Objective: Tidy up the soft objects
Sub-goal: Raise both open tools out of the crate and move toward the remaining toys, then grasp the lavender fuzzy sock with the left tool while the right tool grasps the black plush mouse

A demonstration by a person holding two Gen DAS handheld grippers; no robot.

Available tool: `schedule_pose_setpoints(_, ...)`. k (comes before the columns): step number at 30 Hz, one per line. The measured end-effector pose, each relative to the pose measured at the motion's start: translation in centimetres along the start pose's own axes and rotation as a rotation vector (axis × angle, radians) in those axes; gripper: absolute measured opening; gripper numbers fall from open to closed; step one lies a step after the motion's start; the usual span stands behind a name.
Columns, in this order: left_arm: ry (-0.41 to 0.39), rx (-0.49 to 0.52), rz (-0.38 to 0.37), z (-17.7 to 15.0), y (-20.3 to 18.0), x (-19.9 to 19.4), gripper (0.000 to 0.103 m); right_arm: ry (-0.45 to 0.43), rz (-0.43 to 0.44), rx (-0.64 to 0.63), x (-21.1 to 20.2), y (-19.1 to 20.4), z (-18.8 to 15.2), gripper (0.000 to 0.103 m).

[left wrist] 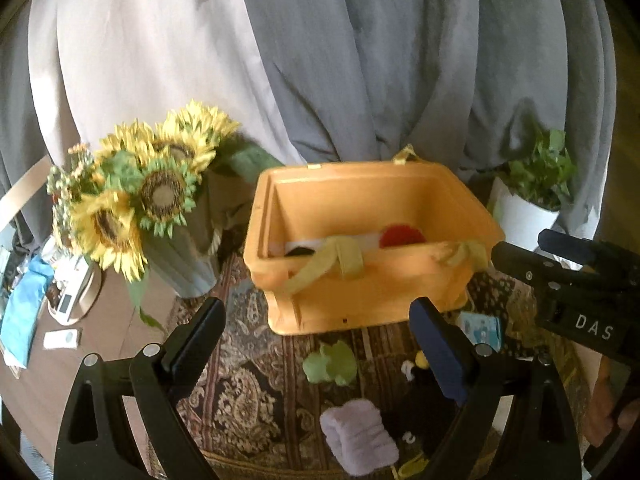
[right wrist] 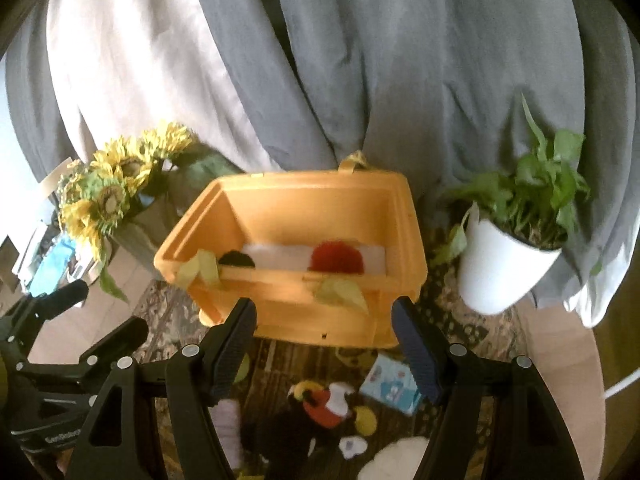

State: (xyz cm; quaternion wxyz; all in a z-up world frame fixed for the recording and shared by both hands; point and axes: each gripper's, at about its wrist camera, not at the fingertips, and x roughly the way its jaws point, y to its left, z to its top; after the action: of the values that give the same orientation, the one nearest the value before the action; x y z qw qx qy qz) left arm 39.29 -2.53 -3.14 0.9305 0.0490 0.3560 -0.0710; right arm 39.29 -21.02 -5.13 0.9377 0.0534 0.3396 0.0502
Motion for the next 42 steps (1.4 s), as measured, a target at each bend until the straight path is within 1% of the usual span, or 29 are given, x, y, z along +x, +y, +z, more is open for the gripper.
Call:
schedule_pose_setpoints(7, 0.054, -0.007, -0.032, -2.7, 0.2, 0.3, 0.094, 0.063, 0.033, 0.051, 0.2, 0.3, -3.5, 0.071)
schedule_pose_setpoints(13, 0.090, -0.027, -0.056, -5.1, 0.5, 0.3, 0.094, 0.110, 0.043, 0.066, 0.2, 0.6, -6.0, 0.071)
schedule_pose_setpoints(18, 0.122, -0.019, -0.085, -7.2, 0.3, 0.4, 0.094, 0.177, 0.066, 0.100, 0.7, 0.5, -7.9, 0.071)
schedule_pose_setpoints(25, 0.185, -0.011, -0.101, -8.9, 0.3, 1.7, 0.094, 0.297, 0.102, 0.154, 3.2, 0.5, -9.9, 0.071)
schedule_pose_setpoints(29, 0.203, -0.010, -0.101, -9.3, 0.4, 2.9, 0.093, 0.365, 0.118, 0.193, 5.1, 0.1, -10.7, 0.071)
schedule_pose_setpoints(31, 0.211, -0.008, -0.104, -9.5, 0.4, 3.5, 0.093, 0.385, 0.118, 0.203, 5.8, 0.1, -11.2, 0.071)
schedule_pose_setpoints(35, 0.240, -0.008, -0.113, -10.0, 0.6, 5.2, 0.086, 0.440, 0.122, 0.230, 7.7, 0.0, -11.9, 0.071)
schedule_pose_setpoints(38, 0.269, -0.023, -0.132, -10.4, 0.9, 6.5, 0.083, 0.462, 0.117, 0.237, 8.8, -0.1, -12.4, 0.071)
schedule_pose_setpoints(42, 0.315, -0.047, -0.169, -10.9, 1.1, 8.1, 0.072, 0.454, 0.114, 0.240, 9.4, -0.2, -12.4, 0.071)
